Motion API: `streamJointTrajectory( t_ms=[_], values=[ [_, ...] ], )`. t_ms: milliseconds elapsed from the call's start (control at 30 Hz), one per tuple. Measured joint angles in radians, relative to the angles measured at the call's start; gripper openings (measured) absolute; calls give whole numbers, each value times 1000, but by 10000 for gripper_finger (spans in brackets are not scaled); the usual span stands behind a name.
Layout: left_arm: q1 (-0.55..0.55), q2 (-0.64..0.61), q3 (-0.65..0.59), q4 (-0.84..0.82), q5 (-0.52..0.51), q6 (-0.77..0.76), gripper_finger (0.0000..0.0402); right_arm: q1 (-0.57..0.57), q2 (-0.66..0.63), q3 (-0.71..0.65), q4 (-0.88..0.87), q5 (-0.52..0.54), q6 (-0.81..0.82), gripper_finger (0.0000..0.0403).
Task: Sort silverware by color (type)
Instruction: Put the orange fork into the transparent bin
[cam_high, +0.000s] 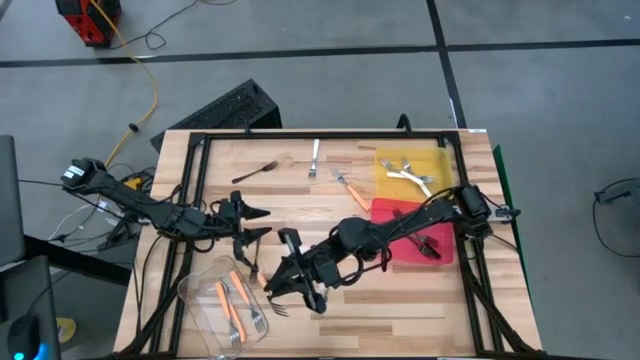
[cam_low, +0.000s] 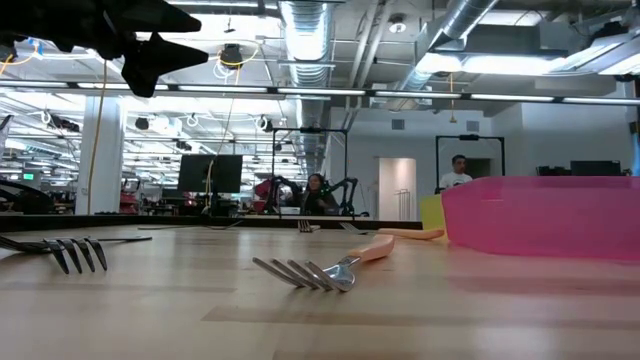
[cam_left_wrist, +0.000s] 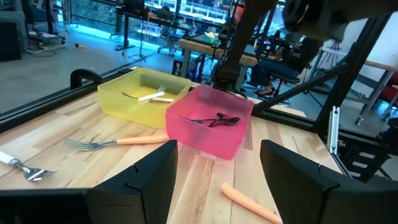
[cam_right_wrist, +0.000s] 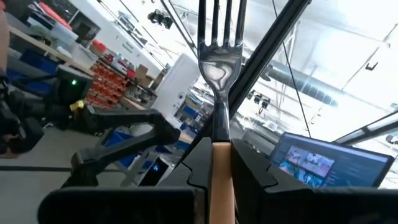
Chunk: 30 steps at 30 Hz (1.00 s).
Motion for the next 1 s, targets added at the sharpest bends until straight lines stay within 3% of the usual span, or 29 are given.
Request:
streamJointTrajectory(
  t_ms=[267, 633, 1000],
  values=[
    [0, 0, 0, 4, -8, 0, 215, -8, 221, 292, -55, -6, 82, 63],
    [0, -1, 0, -2, -5, 1, 215, -17, 456, 633, -169, -138, 259, 71],
    [0, -1, 0, -8, -12, 52, 215, -25, 522, 696, -340, -166, 255, 73]
  ],
)
